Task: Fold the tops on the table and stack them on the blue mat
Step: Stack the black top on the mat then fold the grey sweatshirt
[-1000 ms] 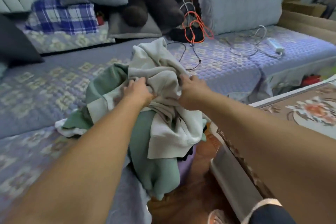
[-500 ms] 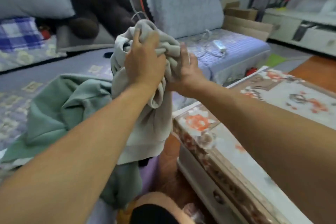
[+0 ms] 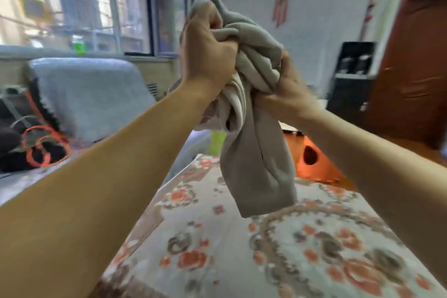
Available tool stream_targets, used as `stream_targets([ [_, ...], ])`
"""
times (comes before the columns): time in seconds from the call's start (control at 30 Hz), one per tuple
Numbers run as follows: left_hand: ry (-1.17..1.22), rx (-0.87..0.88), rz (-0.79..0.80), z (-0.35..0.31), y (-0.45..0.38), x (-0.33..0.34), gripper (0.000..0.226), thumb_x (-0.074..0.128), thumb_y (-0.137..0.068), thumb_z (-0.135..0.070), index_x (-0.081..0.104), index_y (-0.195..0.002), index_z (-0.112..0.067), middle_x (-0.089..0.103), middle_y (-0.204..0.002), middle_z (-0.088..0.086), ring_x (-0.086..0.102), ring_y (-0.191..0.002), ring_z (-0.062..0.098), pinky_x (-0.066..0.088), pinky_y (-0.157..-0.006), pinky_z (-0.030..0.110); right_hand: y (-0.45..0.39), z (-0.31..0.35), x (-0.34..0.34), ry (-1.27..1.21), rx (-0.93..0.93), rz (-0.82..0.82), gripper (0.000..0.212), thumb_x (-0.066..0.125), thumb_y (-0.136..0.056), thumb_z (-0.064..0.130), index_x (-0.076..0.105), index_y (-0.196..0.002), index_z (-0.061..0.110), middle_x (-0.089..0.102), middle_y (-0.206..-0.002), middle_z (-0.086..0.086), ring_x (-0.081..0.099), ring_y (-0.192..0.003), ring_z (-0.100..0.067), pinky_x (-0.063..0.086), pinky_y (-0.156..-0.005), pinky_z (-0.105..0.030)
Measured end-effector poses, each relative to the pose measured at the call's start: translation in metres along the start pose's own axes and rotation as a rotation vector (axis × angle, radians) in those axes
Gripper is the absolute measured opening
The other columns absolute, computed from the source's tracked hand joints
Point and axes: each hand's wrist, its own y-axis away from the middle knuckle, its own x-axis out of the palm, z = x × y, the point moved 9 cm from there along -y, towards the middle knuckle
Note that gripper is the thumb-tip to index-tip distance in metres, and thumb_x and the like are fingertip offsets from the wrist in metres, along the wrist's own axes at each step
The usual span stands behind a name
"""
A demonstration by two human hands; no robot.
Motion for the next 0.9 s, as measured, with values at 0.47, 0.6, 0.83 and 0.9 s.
stream_targets([
  [0.47, -0.732, -0.407, 1.347, 0.138, 0.379, 0.199, 0.026, 0.053, -0.091, -0.024, 0.066, -0.113, -0.02, 0.056, -0.132, 0.01, 0.055, -0.121, 0.031, 0.051, -0.094, 0.039, 0.286, -0.27, -0.198, 0.43, 0.731, 0.459, 0.042, 0.063, -0.095, 0.042, 0.059, -0.132, 0.024, 0.064, -0.117, 0.009, 0.061, -0.099, -0.008, 0.047, -0.082, -0.022],
  [0.6, -0.471, -0.381, 1.263, 0.114, 0.443, 0.218, 0.059, 0.045, -0.092, -0.058, 0.055, -0.14, -0.025, 0.036, -0.153, 0.016, 0.037, -0.137, 0.038, 0.036, -0.112, 0.05, 0.366, -0.346, -0.212, 0.553, 0.923, 0.615, 0.058, 0.063, -0.096, 0.033, 0.044, -0.15, 0.022, 0.051, -0.146, 0.001, 0.057, -0.122, -0.02, 0.043, -0.098, -0.031],
  [0.83, -0.44, -0.188, 1.789, 0.115, 0.536, 0.235, 0.104, 0.023, -0.067, -0.1, -0.039, -0.139, -0.056, -0.025, -0.166, -0.004, -0.013, -0.156, 0.029, 0.001, -0.121, 0.063, 0.359, -0.379, -0.13, 0.468, 0.81, 0.73, 0.118, 0.083, -0.078, 0.027, -0.003, -0.158, 0.044, -0.014, -0.166, 0.006, 0.009, -0.153, -0.026, 0.024, -0.119, -0.04],
  [0.9, -0.298, -0.16, 1.771, 0.11, 0.529, 0.227, 0.103, 0.022, -0.065, -0.103, -0.037, -0.138, -0.06, -0.028, -0.166, -0.005, -0.019, -0.154, 0.025, -0.006, -0.122, 0.06, 0.338, -0.374, -0.101, 0.535, 0.642, 0.738, 0.113, 0.078, -0.08, 0.016, 0.0, -0.155, 0.051, -0.017, -0.165, 0.01, 0.015, -0.152, -0.029, 0.029, -0.119, -0.043],
])
